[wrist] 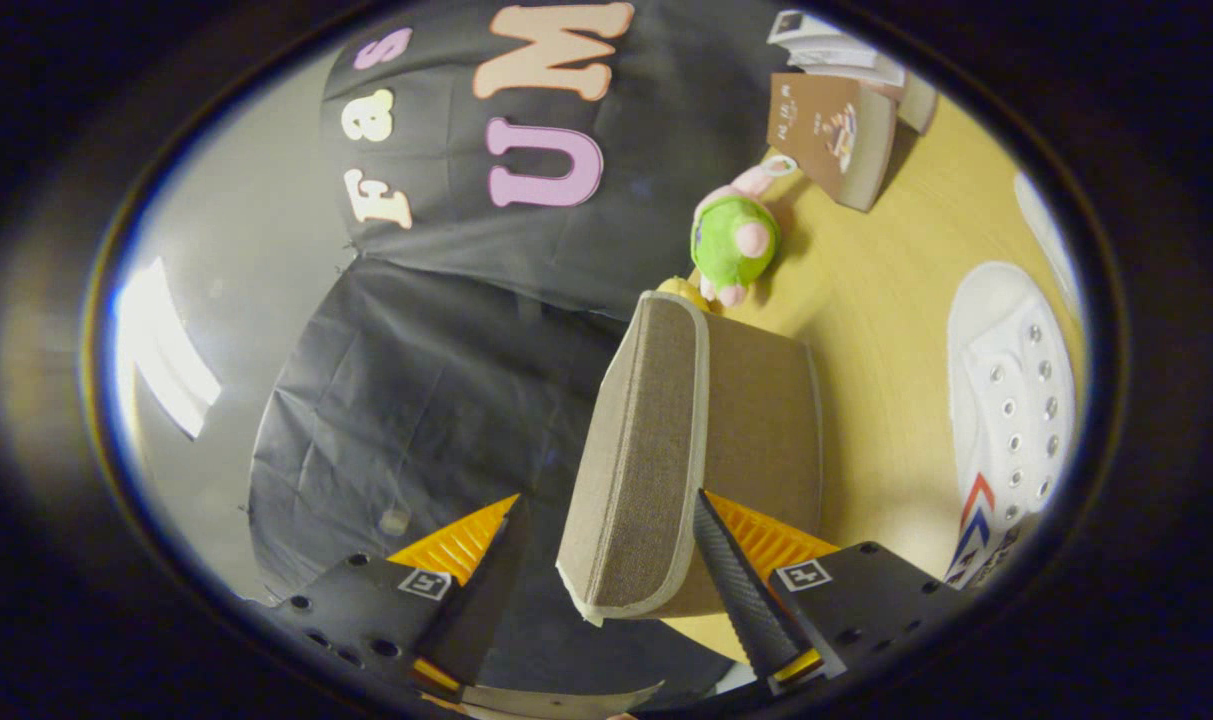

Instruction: Open the storage box then place both shoes into the box .Put the left shoe in first, then the right shoe, with the right side of both shoes facing outward in a uniform manner.

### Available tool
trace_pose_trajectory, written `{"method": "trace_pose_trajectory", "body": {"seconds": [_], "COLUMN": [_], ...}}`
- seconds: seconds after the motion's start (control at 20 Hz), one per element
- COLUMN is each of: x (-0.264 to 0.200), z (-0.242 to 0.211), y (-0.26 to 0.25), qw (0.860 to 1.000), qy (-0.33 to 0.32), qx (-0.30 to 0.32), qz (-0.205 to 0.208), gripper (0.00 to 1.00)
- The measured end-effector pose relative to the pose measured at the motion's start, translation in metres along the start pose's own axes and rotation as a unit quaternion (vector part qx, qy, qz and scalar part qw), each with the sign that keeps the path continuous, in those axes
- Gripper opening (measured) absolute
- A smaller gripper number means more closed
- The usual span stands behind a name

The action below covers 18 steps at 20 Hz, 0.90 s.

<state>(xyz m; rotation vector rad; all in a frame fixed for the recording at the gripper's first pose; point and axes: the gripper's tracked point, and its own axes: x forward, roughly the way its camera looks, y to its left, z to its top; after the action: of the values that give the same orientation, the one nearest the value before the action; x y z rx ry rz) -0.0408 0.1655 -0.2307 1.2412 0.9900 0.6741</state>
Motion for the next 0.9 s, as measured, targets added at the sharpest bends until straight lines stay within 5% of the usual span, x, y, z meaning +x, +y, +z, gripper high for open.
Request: {"method": "trace_pose_trajectory", "body": {"seconds": [0.55,0.9], "x": [0.012,-0.002], "z": [-0.013,0.002], "y": [-0.010,0.013], "qw": [0.994,0.994], "qy": [0.039,0.024], "qx": [0.102,0.096], "qz": [0.023,0.035], "gripper": [1.00,0.99]}}
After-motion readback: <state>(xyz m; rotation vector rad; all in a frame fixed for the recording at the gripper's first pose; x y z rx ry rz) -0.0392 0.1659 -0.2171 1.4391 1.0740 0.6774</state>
